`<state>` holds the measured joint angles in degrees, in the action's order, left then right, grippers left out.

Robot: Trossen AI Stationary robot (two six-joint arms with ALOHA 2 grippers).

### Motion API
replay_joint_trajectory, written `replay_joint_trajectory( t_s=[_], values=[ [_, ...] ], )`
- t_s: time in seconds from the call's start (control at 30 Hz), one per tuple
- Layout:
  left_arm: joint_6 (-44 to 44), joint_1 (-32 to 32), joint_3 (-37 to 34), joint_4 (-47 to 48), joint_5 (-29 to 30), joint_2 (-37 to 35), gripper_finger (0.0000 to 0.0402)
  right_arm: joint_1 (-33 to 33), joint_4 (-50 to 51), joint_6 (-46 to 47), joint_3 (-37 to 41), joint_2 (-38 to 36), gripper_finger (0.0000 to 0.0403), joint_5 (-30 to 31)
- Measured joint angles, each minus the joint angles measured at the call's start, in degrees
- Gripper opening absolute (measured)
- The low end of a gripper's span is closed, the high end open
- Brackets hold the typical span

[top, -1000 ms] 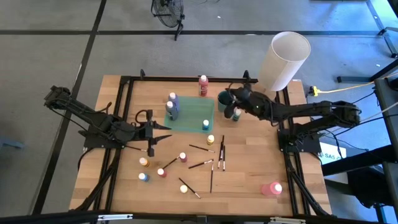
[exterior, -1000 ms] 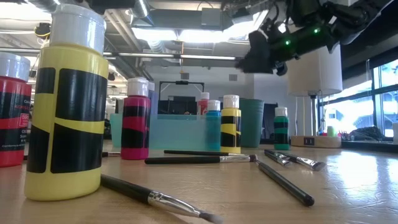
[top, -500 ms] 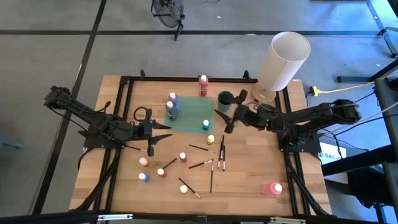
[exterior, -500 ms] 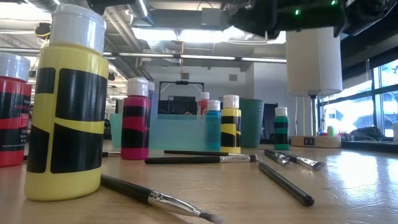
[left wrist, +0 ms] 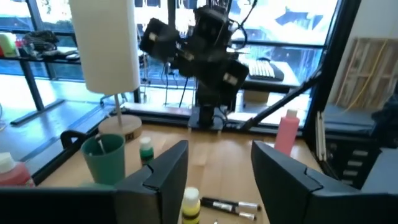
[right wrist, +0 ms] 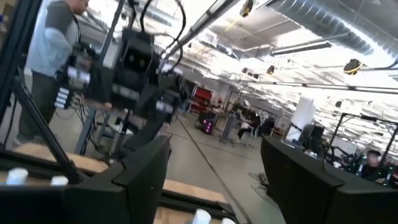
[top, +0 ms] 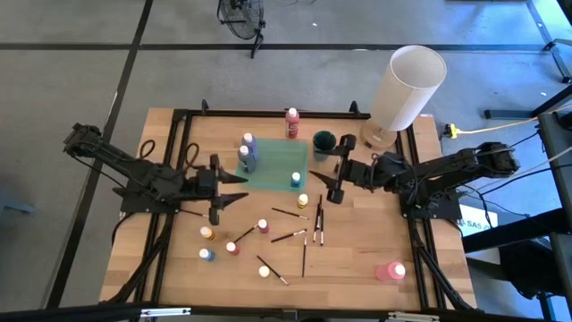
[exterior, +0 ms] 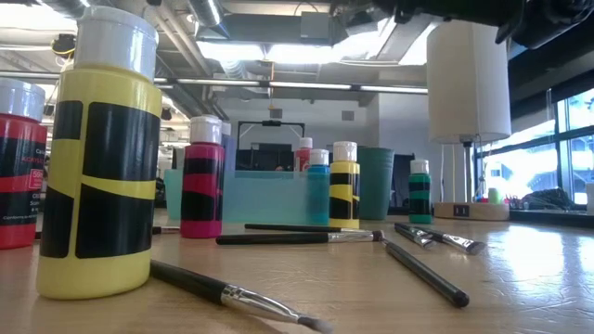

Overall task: Pick & Place Paint Supplies
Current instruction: Put the left small yellow paint bottle into the green bin

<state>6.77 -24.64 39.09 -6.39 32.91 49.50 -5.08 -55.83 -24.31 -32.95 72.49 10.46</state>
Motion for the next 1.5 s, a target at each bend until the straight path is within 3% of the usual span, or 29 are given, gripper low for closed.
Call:
replay_joint_trajectory(
  t_s=[0.3,0.57,0.8,0.97,1.1,1.27,1.5],
  values=[
    [3.1,1.2,2.1,-7.4,3.7,-0.1,0.0178,-0.3,-0.5,0.2,0.0,-0.3,0.0258,-0.2],
    [3.1,-1.6,2.1,-4.8,0.5,0.0,0.0159,-0.3,-2.7,0.7,0.0,-0.3,0.0257,-0.6],
    [4.1,-7.1,2.1,2.0,1.8,0.6,0.0146,-0.3,-3.8,0.9,0.0,-0.3,0.0257,-13.7],
    [2.5,-9.1,4.8,4.9,3.9,0.6,0.0145,-0.3,-2.9,1.6,0.0,-0.3,0.0257,-15.6],
    [2.5,-9.9,8.9,11.1,8.0,1.2,0.0145,-0.3,-3.1,1.8,0.0,-0.3,0.0257,-15.6],
    [5.9,-10.9,15.5,23.4,8.3,1.7,0.0145,-0.1,-3.0,0.1,0.0,-0.3,0.0257,-15.6],
    [35.7,-11.5,24.2,60.6,-3.2,3.5,0.0145,-0.1,-2.9,0.8,0.0,-0.3,0.0257,-15.6]
  ],
)
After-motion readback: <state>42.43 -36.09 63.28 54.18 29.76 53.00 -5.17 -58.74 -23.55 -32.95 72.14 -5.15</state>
